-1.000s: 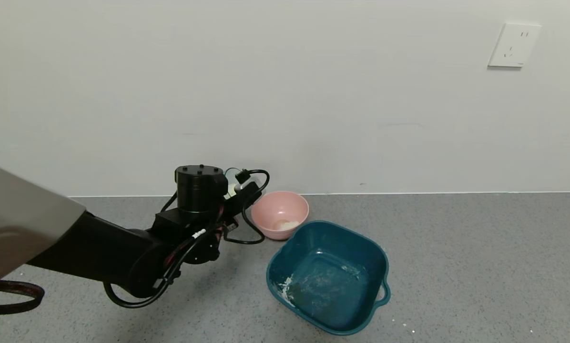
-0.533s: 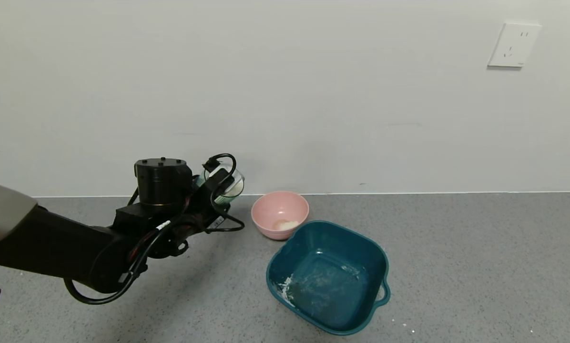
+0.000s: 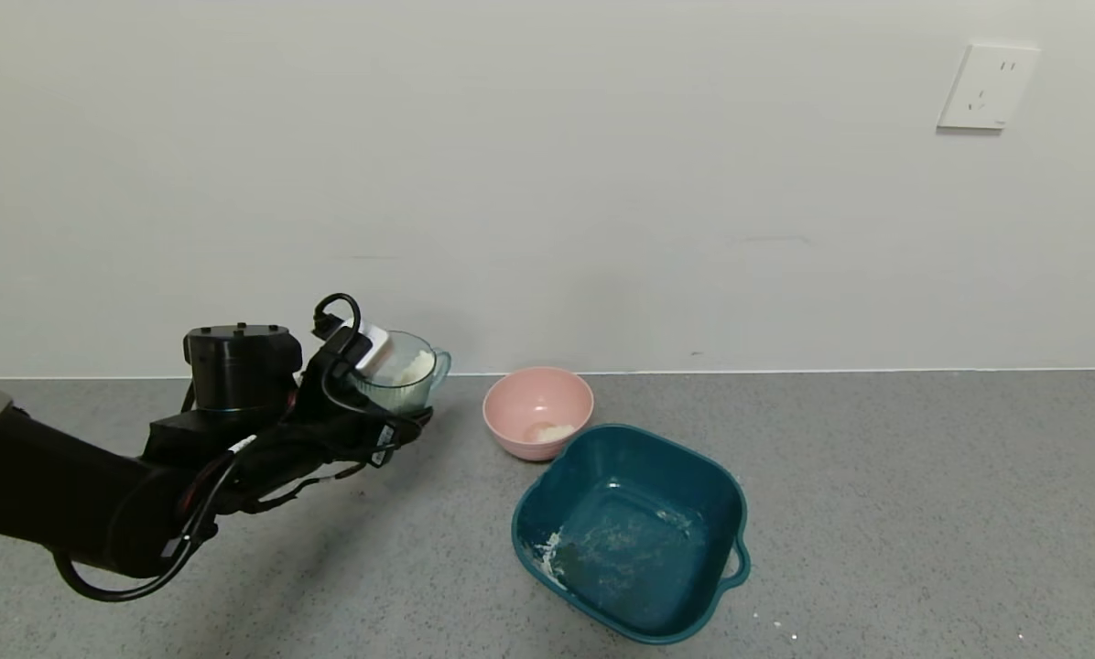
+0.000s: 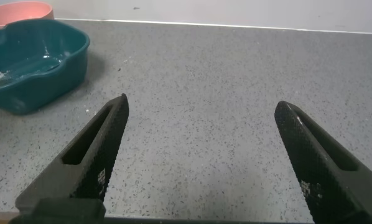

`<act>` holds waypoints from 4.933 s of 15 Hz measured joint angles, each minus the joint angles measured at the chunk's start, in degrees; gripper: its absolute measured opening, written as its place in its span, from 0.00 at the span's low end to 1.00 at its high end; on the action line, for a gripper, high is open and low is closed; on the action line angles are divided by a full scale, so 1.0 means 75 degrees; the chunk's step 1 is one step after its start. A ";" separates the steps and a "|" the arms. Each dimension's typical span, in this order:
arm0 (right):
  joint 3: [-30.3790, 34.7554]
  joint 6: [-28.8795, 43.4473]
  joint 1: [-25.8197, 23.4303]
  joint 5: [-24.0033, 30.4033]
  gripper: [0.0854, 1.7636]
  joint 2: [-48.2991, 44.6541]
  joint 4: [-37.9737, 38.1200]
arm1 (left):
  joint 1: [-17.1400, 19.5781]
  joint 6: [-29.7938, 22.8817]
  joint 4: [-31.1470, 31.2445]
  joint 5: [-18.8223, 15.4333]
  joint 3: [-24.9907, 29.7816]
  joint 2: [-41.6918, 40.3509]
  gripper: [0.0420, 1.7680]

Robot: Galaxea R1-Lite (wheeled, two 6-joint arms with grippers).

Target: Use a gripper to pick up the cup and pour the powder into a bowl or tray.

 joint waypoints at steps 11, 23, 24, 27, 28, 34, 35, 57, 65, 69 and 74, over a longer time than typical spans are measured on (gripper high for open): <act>0.0000 0.0000 0.0000 0.0000 0.97 0.0000 0.0000 | 0.0970 -0.1425 -0.2006 -0.1276 0.0840 0.0683 0.73; 0.0000 0.0000 0.0000 -0.0003 0.97 0.0000 0.0000 | 0.0923 -0.2037 -0.3490 -0.1442 0.1172 0.1977 0.73; 0.0000 0.0000 0.0000 -0.0003 0.97 0.0000 -0.0003 | 0.0894 -0.2040 -0.3495 -0.1435 0.1149 0.2058 0.73; 0.0000 0.0000 0.0000 -0.0003 0.97 0.0000 0.0000 | 0.0852 -0.2180 -0.3504 -0.1434 0.1131 0.2215 0.73; 0.0000 0.0000 0.0000 0.0000 0.97 0.0000 0.0000 | 0.0845 -0.2188 -0.3509 -0.1434 0.1128 0.2248 0.73; 0.0000 0.0000 0.0000 -0.0003 0.97 0.0000 0.0000 | 0.0837 -0.2188 -0.3506 -0.1435 0.1123 0.2352 0.73; 0.0000 0.0000 0.0000 -0.0003 0.97 0.0000 0.0000 | 0.0839 -0.2202 -0.3506 -0.1435 0.1120 0.2365 0.73; 0.0000 0.0000 0.0000 0.0000 0.97 0.0000 0.0000 | 0.0907 -0.2261 -0.3035 -0.1354 0.1091 0.1793 0.95; 0.0000 0.0000 0.0000 0.0000 0.97 0.0000 0.0000 | 0.1044 -0.2206 0.0089 -0.1305 0.0749 -0.1092 0.96; 0.0000 0.0000 0.0000 -0.0003 0.97 0.0000 0.0003 | 0.1546 -0.2227 0.2173 -0.1323 0.0219 -0.3342 0.96; 0.0000 0.0000 0.0000 0.0000 0.97 0.0000 -0.0003 | 0.2284 -0.2235 0.4756 -0.1313 0.0085 -0.6175 0.97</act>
